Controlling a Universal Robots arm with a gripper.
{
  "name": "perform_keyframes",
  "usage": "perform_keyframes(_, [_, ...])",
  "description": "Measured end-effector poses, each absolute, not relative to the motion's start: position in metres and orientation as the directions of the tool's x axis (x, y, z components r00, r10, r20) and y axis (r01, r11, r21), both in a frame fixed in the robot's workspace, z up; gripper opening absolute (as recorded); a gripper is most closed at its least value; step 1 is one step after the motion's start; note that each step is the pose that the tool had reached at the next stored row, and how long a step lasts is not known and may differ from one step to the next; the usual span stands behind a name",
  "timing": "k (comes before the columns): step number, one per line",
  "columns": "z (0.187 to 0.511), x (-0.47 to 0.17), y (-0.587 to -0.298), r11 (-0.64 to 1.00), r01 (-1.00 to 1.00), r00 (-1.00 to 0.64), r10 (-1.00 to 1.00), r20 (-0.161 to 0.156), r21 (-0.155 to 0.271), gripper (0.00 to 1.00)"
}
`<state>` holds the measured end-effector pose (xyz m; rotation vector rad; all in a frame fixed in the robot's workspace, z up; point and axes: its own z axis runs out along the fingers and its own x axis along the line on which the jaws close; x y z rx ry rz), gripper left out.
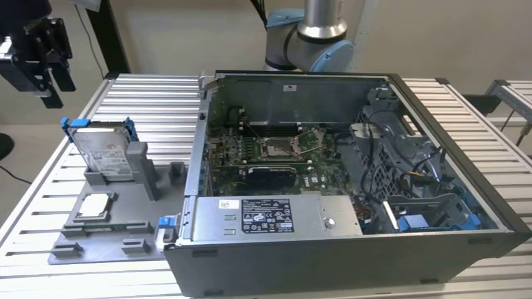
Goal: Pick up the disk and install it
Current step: 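Pick up the disk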
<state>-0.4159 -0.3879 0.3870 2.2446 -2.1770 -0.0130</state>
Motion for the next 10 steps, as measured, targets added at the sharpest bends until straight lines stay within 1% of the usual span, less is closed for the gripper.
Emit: perform_keyframes(10, [0.3859, -0.4159, -0.3878, -0.034, -0.999, 0.034, -0.999, 0.004, 0.016, 1.0])
